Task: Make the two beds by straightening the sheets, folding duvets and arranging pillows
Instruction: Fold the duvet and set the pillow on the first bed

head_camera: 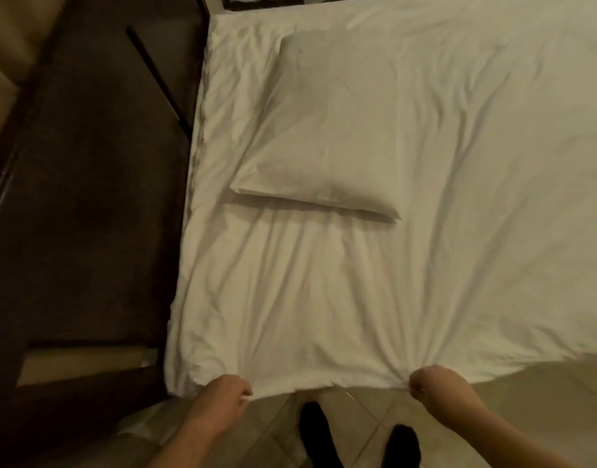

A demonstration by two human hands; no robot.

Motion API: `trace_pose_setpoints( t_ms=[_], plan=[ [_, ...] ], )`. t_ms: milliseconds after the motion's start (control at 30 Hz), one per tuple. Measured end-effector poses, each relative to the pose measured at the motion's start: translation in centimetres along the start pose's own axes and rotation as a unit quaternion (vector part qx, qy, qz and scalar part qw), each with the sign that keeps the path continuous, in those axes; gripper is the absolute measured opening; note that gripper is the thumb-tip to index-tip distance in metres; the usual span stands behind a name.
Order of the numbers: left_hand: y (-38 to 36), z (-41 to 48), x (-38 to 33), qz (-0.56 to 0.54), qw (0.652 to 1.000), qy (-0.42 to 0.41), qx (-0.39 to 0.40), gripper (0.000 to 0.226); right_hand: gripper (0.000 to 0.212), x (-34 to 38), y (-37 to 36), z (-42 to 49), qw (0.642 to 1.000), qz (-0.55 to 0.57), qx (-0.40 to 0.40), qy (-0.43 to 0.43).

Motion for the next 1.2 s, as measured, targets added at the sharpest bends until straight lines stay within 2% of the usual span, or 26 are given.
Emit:
trace_pose_setpoints(
  t_ms=[67,167,300,467,633,933,1200],
  plan=[
    [3.0,-0.2,-0.5,-0.035,0.996,0.016,-0.084,0.031,0.018,-0.1,0.0,0.3,1.000,-0.006,0.006,0.013],
    [8.0,0.0,-0.2,-0.091,0.968,0.068,-0.222,0.021,0.034,0.3,1.1,0.3,0.998,-0.013,-0.045,0.050],
    [13.3,1.8,1.7,-0.123,0.934,0.141,-0.304,0.024,0.035,1.3,4.2,1.2,0.989,-0.021,-0.119,0.087],
    [17.7,7.2,4.1,-0.150,0.920,0.202,-0.302,0.032,0.053,1.9,7.4,4.7,0.985,-0.015,-0.164,0.054],
    [21.7,14.7,7.7,-0.133,0.916,0.214,-0.312,0.035,0.080,3.9,8.1,9.9,0.991,-0.001,-0.135,0.001],
    [30.1,26.0,12.8,-0.101,0.925,0.210,-0.299,0.030,0.079,11.3,8.0,16.4,0.990,0.083,-0.111,-0.030],
    [29.8,29.0,13.6,-0.053,0.949,0.193,-0.243,0.033,0.086,13.9,6.1,19.0,0.994,0.061,-0.050,-0.072]
  ],
)
Point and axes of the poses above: each hand's wrist, its own z-axis towards the middle knuckle, its own y-axis out of the back of the hand, x = y × z, the point moved 5 cm from there along z, towards the middle knuckle, and after that the axes turned 8 degrees about z, right-handed, at the moved point
